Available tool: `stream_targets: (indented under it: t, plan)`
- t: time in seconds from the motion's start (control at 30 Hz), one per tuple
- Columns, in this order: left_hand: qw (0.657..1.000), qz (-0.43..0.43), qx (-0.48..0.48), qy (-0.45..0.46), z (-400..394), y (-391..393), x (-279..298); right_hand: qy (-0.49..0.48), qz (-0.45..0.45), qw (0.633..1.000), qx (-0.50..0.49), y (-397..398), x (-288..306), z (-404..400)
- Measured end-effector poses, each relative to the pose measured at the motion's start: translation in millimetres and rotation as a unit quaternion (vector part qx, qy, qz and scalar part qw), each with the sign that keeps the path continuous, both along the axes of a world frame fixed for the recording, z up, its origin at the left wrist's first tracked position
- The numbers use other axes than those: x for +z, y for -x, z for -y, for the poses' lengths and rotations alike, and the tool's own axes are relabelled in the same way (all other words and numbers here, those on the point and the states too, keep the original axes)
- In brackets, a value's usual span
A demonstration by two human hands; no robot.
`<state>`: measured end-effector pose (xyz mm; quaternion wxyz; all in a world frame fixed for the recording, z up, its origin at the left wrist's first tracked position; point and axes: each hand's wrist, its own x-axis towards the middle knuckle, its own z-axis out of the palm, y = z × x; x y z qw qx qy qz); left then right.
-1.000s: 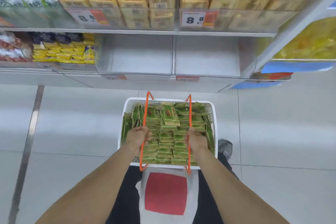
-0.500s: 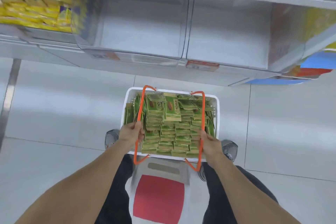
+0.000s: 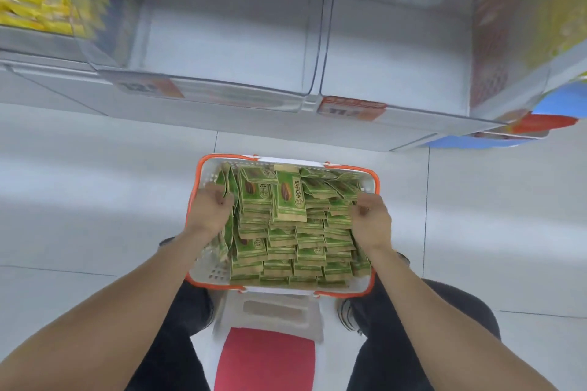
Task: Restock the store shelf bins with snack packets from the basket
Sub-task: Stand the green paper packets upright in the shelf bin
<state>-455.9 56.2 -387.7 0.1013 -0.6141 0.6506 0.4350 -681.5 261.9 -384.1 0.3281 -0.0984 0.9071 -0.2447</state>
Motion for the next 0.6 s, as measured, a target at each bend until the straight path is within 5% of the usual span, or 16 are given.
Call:
stream_targets:
  t: [0.17, 0.37, 0.6]
  plan:
    - [0.991, -0.078, -0.094, 0.048, 11.5, 34.9, -38.2, 0.007, -0.042, 0.986, 0.161, 9.9, -25.1, 47.4]
    - [0.970, -0.067, -0.214, 0.091, 13.5, 32.6, -83.8, -0.056, -0.091, 0.933, 0.344, 23.8, -75.8, 66.5]
    - [0.979, -0.036, -0.201, 0.011, 28.7, 44.1, -88.6, -0.041, -0.152, 0.944, 0.289, -1.3, -97.2, 70.5]
